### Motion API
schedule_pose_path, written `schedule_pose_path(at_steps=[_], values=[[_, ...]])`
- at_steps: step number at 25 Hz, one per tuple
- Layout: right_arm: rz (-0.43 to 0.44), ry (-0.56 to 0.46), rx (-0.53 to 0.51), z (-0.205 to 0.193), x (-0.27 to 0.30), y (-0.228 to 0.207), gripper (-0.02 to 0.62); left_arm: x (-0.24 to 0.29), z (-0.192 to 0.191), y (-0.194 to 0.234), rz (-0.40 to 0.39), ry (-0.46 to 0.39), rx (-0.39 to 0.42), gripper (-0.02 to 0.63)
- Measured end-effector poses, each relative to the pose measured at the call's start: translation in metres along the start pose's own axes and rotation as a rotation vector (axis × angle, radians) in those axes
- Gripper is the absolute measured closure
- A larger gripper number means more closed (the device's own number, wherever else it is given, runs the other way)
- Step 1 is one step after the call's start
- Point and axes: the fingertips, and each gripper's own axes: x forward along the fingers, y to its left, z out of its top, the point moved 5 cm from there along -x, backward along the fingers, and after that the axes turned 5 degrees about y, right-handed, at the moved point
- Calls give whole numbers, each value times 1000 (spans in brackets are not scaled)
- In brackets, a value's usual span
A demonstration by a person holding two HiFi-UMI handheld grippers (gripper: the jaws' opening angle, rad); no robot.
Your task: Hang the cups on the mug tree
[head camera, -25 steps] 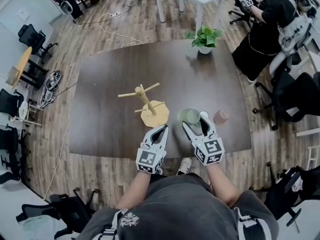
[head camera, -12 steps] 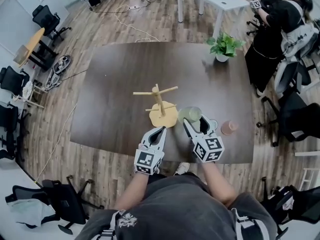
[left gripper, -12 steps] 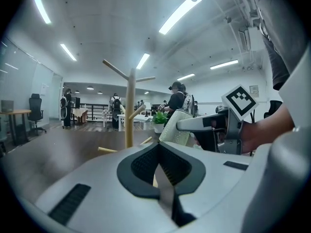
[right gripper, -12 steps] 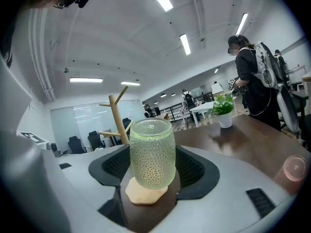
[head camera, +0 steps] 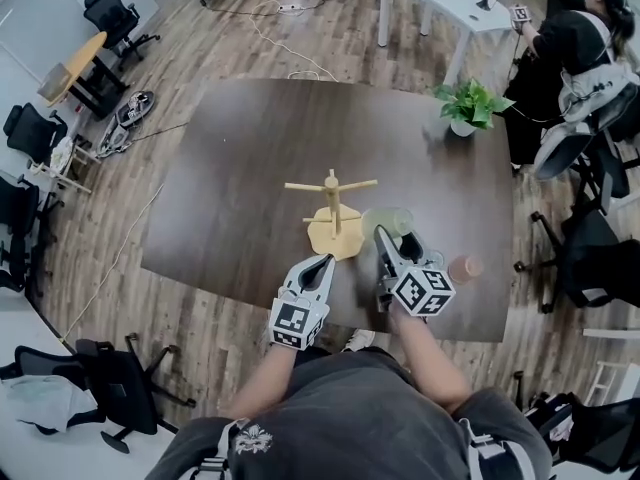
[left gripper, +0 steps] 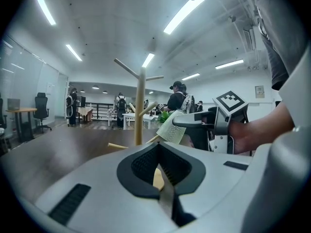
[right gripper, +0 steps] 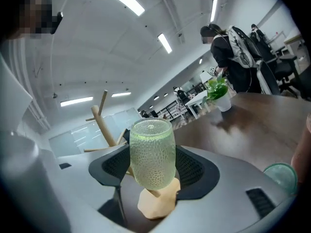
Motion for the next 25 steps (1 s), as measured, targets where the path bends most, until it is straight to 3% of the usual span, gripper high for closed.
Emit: schedule_pose_path(at_steps=[7,20,25], values=[[41,27,245,-19,17,-11,287,-2,-4,8,10,0,-5,601],[98,92,434,-50,45,-18,288,-16,-7,10,21,13,5,601],[102,94,485,-56,48,-19,288,-17,-12,4,-11,14,13,601]])
